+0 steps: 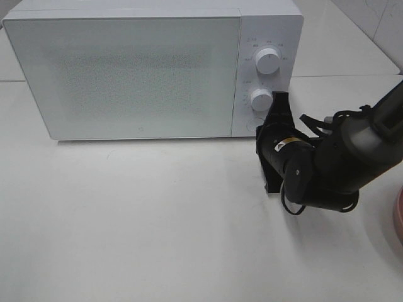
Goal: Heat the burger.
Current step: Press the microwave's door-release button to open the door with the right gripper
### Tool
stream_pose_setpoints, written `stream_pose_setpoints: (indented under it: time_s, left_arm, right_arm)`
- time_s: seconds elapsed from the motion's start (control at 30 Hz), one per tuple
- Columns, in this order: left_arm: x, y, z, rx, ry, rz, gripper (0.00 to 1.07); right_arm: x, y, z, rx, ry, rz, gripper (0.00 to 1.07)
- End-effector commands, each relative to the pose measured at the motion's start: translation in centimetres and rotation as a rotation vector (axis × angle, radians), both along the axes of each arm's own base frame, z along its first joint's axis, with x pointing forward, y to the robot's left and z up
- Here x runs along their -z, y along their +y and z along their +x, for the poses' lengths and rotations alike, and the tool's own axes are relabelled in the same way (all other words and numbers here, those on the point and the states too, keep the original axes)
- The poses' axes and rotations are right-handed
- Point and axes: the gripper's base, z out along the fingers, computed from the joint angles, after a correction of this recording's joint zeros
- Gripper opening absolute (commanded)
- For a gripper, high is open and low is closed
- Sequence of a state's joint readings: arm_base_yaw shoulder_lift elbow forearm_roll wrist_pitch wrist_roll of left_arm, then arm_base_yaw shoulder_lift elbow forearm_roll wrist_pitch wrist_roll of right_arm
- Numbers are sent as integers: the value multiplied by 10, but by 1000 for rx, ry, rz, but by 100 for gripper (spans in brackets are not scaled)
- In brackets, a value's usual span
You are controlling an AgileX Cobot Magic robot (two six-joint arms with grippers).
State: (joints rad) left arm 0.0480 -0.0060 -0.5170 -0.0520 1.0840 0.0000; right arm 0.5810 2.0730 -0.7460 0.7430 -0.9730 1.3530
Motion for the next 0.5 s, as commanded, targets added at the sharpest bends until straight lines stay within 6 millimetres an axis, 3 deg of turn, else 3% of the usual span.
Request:
stream_pose_setpoints:
  time_s: [0.03, 0.5]
  left_arm:
    - [-1, -1, -3, 6, -39, -6, 98]
    - [-1, -1, -3, 6, -39, -6, 98]
  right_arm:
    - [-3, 0, 8, -9, -5, -30, 0]
    - [9, 5, 17, 3, 15, -34, 0]
